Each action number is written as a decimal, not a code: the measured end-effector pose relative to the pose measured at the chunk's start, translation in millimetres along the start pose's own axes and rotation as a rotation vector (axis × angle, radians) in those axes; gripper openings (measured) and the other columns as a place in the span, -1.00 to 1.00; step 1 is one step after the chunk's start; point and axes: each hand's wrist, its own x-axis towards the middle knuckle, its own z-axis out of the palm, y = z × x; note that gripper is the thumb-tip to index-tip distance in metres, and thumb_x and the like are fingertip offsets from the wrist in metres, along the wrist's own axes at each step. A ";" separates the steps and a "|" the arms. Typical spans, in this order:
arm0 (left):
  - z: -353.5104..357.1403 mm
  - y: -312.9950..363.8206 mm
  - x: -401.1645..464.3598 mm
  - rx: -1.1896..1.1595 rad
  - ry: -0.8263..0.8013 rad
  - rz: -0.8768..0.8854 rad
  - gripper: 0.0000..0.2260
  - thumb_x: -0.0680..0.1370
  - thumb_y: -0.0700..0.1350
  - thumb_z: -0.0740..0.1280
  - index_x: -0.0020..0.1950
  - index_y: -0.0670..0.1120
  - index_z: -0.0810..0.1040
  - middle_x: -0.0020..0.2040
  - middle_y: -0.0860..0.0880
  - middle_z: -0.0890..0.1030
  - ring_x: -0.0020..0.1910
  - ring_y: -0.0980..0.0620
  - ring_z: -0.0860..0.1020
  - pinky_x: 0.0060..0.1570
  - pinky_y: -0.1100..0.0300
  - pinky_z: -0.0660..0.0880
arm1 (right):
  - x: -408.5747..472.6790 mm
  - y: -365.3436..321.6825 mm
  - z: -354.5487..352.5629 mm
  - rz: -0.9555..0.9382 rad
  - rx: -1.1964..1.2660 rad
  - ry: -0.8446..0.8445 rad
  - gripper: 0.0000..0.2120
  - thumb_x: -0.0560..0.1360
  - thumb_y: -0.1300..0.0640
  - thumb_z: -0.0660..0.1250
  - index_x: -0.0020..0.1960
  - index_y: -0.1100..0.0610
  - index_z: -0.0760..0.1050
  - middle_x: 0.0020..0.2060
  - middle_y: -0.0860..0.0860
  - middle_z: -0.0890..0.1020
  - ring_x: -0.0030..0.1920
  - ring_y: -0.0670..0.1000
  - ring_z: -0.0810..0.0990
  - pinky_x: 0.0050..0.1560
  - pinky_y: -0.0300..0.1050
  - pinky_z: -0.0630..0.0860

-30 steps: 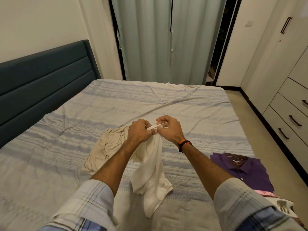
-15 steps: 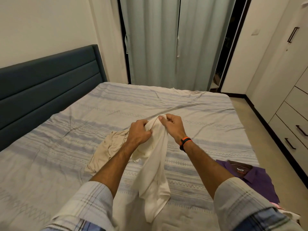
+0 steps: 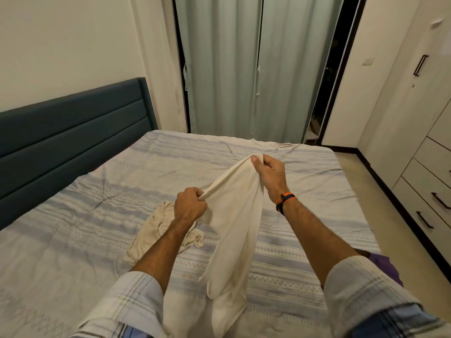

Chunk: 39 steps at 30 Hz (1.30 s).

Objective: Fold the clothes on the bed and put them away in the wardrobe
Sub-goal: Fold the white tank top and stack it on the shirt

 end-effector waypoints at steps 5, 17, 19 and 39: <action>-0.4 -7.0 7.5 0.137 -0.160 0.018 -0.81 0.44 -0.15 0.38 0.04 -0.02 0.66 -0.11 -0.04 0.64 -0.07 -0.07 0.62 -0.04 0.06 0.60 | 4.0 -2.1 -10.3 0.024 0.065 0.064 -0.76 0.56 0.11 0.38 -0.16 0.27 0.57 -0.28 0.07 0.52 -0.23 0.02 0.46 -0.14 -0.06 0.45; -16.9 -1.5 29.0 0.148 0.047 -0.020 -0.82 0.56 0.07 0.33 0.05 0.01 0.58 -0.01 -0.06 0.63 0.01 -0.12 0.59 -0.07 0.09 0.47 | 16.8 -4.0 -52.2 -0.015 -0.163 0.200 -0.52 0.46 -0.14 0.37 -0.12 0.33 0.55 -0.30 0.03 0.51 -0.24 -0.02 0.43 -0.17 -0.06 0.42; -22.8 0.9 34.8 0.178 0.069 0.006 -0.85 0.55 0.10 0.35 -0.01 0.04 0.57 -0.03 -0.03 0.64 0.00 -0.09 0.58 -0.03 0.08 0.48 | 16.1 -3.0 -60.9 0.008 -0.181 0.235 -0.58 0.51 -0.08 0.38 -0.10 0.32 0.57 -0.28 0.03 0.52 -0.23 -0.02 0.44 -0.17 -0.08 0.42; -31.6 25.8 41.6 0.250 0.153 0.082 -0.87 0.60 -0.10 0.26 -0.01 -0.14 0.54 -0.12 -0.12 0.59 -0.20 -0.08 0.54 -0.21 0.10 0.50 | 15.7 -1.2 -73.7 0.228 -0.197 0.236 -0.78 0.62 0.09 0.28 -0.14 0.19 0.48 -0.06 0.09 0.61 -0.31 0.12 0.72 -0.37 -0.10 0.66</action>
